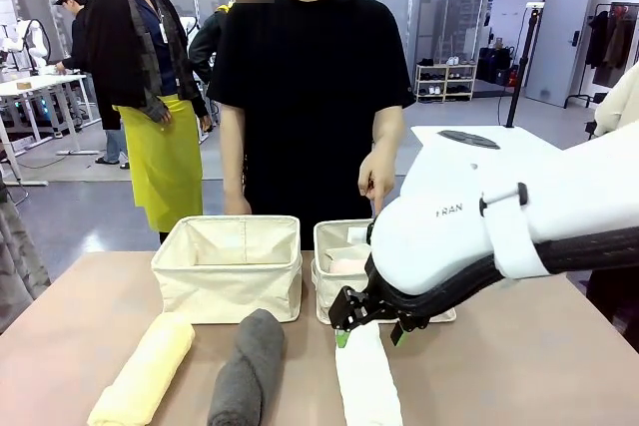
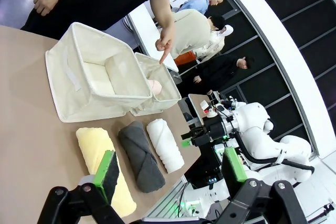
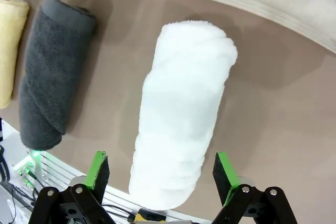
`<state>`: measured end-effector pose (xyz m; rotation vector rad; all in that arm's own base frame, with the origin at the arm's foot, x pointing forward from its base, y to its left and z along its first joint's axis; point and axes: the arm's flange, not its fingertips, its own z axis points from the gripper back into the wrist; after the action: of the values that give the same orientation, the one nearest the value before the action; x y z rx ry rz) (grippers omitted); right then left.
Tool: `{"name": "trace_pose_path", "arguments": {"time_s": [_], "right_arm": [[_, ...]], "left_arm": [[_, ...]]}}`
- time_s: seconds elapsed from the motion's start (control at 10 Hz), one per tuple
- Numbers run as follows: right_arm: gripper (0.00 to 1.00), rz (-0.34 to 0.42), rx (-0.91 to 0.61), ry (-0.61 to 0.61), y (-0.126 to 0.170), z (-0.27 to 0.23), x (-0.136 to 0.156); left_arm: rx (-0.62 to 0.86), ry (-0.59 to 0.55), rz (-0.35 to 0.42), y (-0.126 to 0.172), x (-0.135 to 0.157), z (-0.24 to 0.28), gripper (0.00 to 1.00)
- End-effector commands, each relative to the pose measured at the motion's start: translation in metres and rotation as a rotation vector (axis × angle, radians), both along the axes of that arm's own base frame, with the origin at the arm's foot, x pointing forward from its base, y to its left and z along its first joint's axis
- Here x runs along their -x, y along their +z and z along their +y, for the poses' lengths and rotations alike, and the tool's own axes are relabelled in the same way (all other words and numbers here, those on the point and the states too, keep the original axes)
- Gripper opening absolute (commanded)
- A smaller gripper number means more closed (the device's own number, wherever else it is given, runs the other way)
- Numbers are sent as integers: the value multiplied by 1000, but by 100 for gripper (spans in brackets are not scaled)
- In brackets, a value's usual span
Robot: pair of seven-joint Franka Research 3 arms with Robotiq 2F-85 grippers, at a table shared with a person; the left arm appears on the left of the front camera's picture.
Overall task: Divide the towels into two baskets.
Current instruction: Pick up one hotel-folded towel from the bottom of the table and place it in the Fabric basket indicated by the person.
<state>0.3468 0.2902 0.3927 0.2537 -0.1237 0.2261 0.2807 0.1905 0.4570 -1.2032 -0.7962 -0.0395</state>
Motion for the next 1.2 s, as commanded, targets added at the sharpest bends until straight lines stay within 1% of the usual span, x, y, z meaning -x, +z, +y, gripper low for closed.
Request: {"name": "trace_pose_path", "arguments": {"time_s": [0.0, 0.1, 0.2, 0.4, 0.5, 0.6, 0.7, 0.9, 1.0, 1.1], "right_arm": [[100, 32, 96, -70, -7, 21, -7], [100, 27, 144, -82, -8, 27, -8], [100, 31, 153, -87, -8, 31, -5], [100, 48, 211, -100, -28, 43, -7], [100, 72, 203, -112, -36, 45, -10], [100, 81, 233, -134, -46, 48, -13], [100, 80, 252, -153, -50, 49, -15], [100, 83, 274, -142, -63, 57, -14], [97, 80, 275, -149, -66, 58, -14], [82, 75, 283, -156, -67, 58, -14]], "left_arm": [[7, -5, -16, 2, 3, 1, 100], [7, -5, -16, 2, 3, 1, 100], [7, -5, -16, 2, 3, 1, 100], [7, -5, -16, 2, 3, 1, 100], [7, -5, -16, 2, 3, 1, 100], [7, -5, -16, 2, 3, 1, 100], [7, -5, -16, 2, 3, 1, 100], [7, -5, -16, 2, 3, 1, 100], [7, -5, -16, 2, 3, 1, 100], [7, -5, -16, 2, 3, 1, 100]]}}
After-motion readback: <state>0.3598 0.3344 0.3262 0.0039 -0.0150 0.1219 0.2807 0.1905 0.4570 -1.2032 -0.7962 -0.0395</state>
